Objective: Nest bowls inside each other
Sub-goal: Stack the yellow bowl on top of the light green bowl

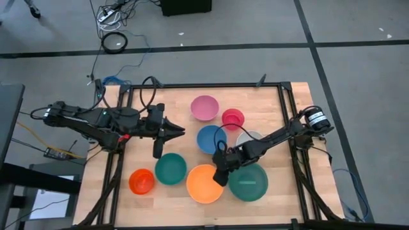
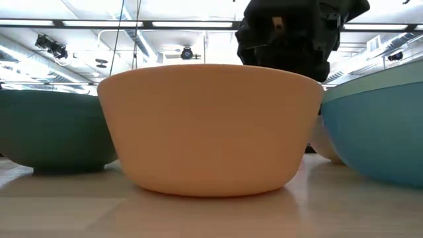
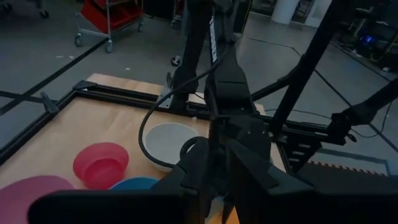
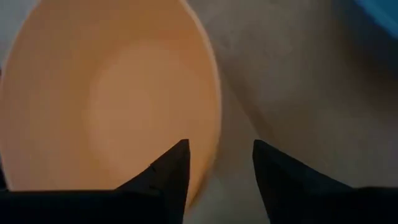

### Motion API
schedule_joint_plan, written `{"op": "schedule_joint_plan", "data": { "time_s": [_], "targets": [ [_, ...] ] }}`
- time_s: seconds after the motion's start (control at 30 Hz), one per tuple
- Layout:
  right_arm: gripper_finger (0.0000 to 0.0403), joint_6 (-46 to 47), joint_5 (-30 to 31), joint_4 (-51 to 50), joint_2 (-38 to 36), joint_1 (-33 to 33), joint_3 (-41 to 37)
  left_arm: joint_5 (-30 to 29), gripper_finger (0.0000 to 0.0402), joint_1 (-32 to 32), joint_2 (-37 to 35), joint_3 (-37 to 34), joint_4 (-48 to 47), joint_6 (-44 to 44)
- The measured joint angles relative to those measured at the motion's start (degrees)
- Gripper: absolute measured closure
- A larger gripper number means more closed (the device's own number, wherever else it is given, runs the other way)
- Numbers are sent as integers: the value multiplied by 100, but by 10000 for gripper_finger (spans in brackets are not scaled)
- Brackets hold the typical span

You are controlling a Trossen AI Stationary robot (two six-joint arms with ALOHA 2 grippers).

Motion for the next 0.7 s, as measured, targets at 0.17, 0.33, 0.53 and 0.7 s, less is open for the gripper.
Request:
{"op": "schedule_joint_plan", "data": {
  "time_s": [0.17, 0.33, 0.53, 0.7],
  "targets": [
    [326, -145, 66, 136, -72, -32, 4, -10, 337, 0, 0, 0, 2, 4],
    [394, -252, 11, 203, -70, -34, 0, -8, 337, 0, 0, 0, 0, 11],
    [399, -249, -5, 222, -73, -36, 0, -8, 337, 0, 0, 0, 0, 29],
    [400, -297, -14, 301, -291, -77, 0, -6, 337, 0, 0, -2, -9, 37]
  ]
}}
